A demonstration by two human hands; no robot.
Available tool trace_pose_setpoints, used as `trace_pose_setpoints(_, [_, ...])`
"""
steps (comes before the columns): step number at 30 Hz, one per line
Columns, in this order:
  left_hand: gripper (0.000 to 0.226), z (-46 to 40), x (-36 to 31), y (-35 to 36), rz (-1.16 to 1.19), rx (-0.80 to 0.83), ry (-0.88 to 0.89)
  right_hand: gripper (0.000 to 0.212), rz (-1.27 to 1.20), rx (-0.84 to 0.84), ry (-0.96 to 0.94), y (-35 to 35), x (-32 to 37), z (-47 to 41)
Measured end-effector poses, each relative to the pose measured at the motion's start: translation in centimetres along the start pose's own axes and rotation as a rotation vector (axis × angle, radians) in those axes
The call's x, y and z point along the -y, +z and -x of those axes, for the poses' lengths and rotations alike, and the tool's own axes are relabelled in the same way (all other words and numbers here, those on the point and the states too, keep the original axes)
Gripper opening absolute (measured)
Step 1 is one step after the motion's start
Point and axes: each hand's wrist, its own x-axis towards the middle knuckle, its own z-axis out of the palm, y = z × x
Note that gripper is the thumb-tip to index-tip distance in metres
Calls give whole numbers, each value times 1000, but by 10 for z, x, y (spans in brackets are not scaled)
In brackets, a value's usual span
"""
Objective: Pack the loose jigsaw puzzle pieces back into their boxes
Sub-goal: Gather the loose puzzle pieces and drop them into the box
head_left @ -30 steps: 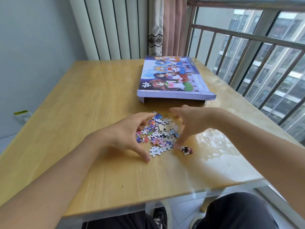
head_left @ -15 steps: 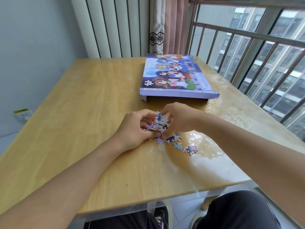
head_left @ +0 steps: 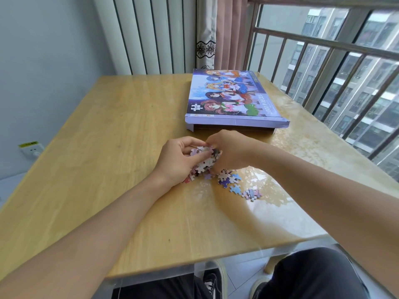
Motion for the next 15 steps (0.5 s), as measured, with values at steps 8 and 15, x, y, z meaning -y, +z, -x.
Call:
trace_pose_setpoints(8, [33, -4, -3, -4, 174, 99, -91, 40, -517, -59, 120, 6, -24, -4])
trace_pose_setpoints(15, [33, -10, -6, 0, 150, 154, -62, 29, -1071, 63, 145, 11, -40, -5])
